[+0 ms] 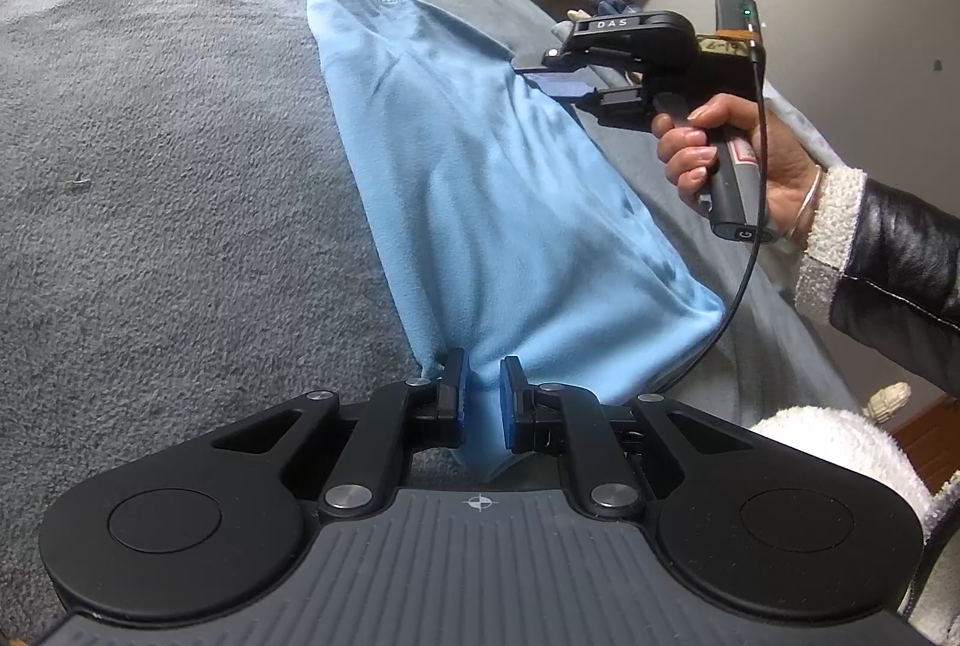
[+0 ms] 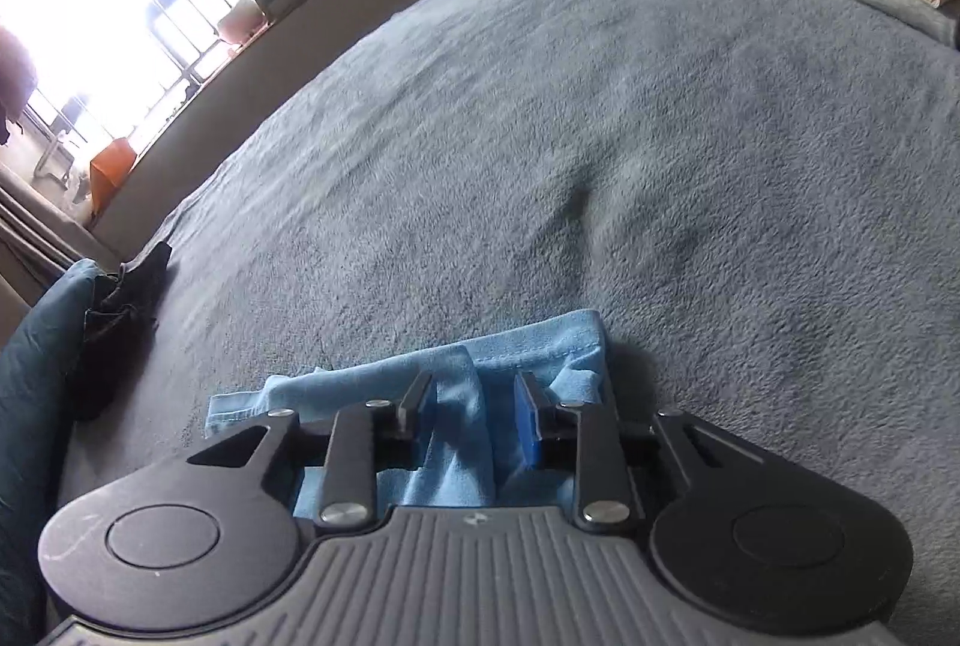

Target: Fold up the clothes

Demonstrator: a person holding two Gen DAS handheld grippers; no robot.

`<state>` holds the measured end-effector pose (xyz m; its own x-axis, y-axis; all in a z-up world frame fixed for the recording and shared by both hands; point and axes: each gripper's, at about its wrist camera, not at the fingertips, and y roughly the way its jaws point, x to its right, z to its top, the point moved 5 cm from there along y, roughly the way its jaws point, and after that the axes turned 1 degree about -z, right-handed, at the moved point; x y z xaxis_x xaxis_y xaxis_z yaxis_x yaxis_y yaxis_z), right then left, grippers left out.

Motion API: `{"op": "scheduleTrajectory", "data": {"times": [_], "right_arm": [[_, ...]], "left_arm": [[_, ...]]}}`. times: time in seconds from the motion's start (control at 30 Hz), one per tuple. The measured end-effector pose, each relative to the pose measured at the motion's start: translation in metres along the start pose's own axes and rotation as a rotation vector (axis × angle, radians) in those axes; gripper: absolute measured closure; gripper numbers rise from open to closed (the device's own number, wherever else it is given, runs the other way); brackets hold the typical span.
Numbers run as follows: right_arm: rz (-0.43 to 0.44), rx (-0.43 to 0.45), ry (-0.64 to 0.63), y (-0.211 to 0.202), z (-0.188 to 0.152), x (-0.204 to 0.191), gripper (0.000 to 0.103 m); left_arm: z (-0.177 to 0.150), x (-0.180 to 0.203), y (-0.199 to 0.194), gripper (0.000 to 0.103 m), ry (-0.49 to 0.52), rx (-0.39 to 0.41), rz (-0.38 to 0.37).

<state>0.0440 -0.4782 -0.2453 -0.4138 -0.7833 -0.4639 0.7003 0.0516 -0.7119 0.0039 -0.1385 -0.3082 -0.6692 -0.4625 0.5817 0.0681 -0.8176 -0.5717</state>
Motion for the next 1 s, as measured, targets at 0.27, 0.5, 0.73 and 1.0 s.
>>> {"op": "scheduleTrajectory", "data": {"times": [0.27, 0.5, 0.73, 1.0], "right_arm": [[-0.044, 0.042, -0.113, -0.016, -0.006, -0.007, 0.103], [-0.076, 0.142, -0.082, -0.039, -0.001, -0.004, 0.103], [-0.083, 0.196, -0.046, -0.051, 0.002, 0.003, 0.103], [-0.171, 0.116, -0.067, -0.017, -0.005, 0.022, 0.102]], "left_arm": [[0.0, 0.008, -0.004, 0.087, 0.039, 0.008, -0.006], [0.0, 0.019, -0.011, 0.078, 0.053, 0.02, -0.018], [0.01, 0.018, -0.023, 0.078, 0.033, 0.024, -0.02], [0.011, 0.02, -0.021, 0.078, 0.022, 0.015, -0.021]]}}
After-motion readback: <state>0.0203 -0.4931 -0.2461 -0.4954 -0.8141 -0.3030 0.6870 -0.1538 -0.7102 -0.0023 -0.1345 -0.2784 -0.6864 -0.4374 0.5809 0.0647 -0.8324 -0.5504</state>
